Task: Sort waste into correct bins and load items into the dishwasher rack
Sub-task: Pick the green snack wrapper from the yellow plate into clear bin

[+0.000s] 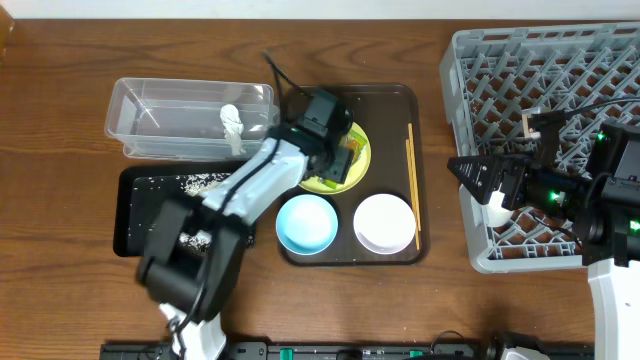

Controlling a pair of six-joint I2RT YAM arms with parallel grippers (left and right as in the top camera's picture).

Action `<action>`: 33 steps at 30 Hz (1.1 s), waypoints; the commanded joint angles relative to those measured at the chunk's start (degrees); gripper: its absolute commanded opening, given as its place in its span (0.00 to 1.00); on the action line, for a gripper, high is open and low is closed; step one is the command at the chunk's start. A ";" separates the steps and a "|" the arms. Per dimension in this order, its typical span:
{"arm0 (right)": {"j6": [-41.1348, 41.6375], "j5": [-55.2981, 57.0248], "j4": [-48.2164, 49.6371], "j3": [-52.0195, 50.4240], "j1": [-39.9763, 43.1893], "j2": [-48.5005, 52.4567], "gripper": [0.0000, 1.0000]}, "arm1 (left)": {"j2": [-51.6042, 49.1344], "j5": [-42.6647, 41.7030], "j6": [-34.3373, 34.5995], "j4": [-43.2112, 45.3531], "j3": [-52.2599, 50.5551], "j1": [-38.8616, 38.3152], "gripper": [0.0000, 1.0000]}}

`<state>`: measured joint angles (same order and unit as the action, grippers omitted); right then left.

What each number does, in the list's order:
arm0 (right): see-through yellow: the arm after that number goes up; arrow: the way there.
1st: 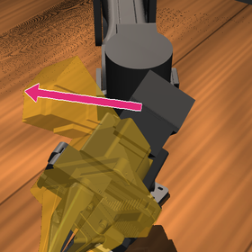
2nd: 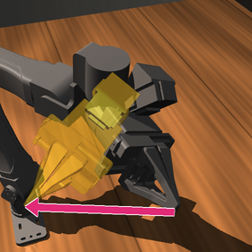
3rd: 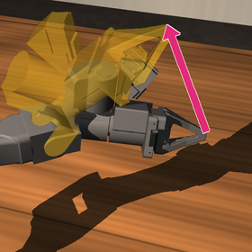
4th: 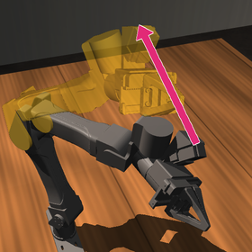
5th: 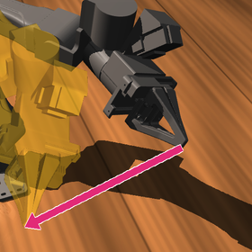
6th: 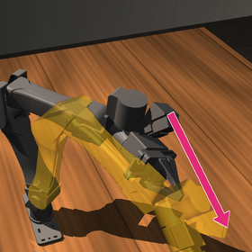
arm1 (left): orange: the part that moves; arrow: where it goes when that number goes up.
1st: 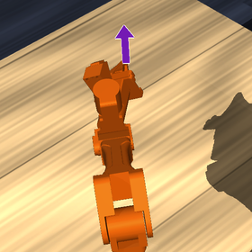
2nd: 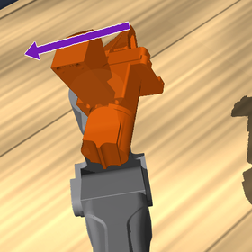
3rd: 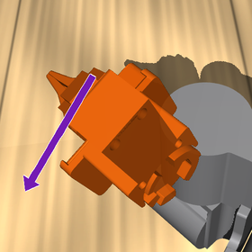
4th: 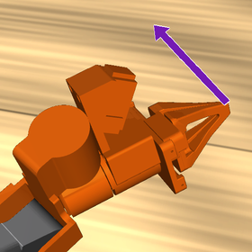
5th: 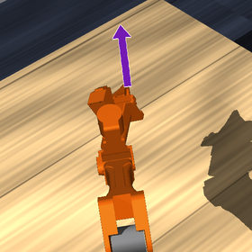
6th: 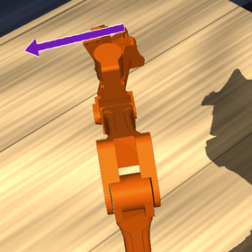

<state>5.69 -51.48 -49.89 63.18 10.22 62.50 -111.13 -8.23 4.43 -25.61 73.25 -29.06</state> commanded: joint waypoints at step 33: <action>0.46 -0.83 -0.28 0.83 0.22 -0.35 0.96 | 15.93 3.82 7.26 -11.67 3.78 22.75 0.12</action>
<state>5.69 -51.48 -50.06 63.18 10.22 62.50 -94.00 -5.87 10.79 -37.19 77.17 -7.03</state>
